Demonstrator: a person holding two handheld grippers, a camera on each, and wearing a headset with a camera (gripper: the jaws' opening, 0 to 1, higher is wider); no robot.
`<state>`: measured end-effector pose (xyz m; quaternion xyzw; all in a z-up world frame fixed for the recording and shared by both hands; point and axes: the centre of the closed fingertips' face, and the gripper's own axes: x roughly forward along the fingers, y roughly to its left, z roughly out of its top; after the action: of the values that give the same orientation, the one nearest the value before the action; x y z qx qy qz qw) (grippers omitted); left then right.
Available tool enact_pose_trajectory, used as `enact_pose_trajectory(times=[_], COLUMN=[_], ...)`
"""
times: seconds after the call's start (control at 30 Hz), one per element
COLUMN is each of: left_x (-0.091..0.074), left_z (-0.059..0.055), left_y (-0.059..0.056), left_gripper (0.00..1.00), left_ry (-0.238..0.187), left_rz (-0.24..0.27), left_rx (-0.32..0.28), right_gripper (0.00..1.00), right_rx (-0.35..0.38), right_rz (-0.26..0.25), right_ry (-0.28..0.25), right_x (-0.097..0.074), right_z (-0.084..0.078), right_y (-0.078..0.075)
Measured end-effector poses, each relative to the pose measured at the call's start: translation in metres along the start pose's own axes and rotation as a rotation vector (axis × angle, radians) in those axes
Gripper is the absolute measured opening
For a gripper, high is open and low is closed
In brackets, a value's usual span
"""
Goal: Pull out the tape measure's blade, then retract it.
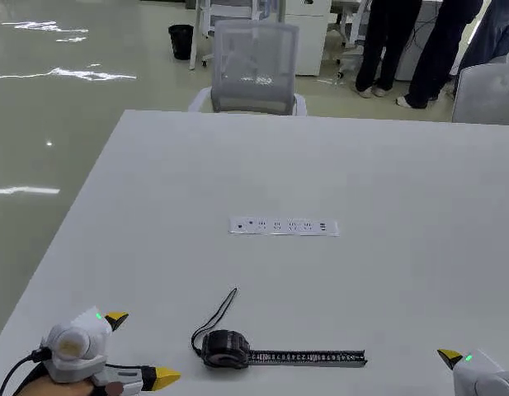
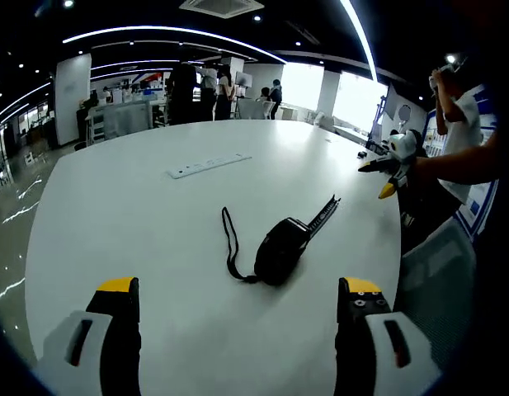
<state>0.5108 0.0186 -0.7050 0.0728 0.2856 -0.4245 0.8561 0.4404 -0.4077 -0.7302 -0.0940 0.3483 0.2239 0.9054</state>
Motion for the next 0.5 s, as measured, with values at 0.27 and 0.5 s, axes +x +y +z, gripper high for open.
enact_pose_trajectory(times=[0.27,0.5], left_x=[-0.023,-0.046], left_z=[-0.01,-0.016], left_y=[-0.009,-0.013], left_gripper=[0.99,0.99], left_ry=[-0.023,-0.047], left_rz=[0.038,0.072], left_rx=[-0.019,-0.026], right_gripper=[1.0,1.0], right_rx=[0.002,0.056], right_rz=[-0.02,-0.038], right_ry=[0.001,-0.061], right_x=[-0.015,-0.033], right_z=[-0.019,-0.018], right_y=[0.01,0.018])
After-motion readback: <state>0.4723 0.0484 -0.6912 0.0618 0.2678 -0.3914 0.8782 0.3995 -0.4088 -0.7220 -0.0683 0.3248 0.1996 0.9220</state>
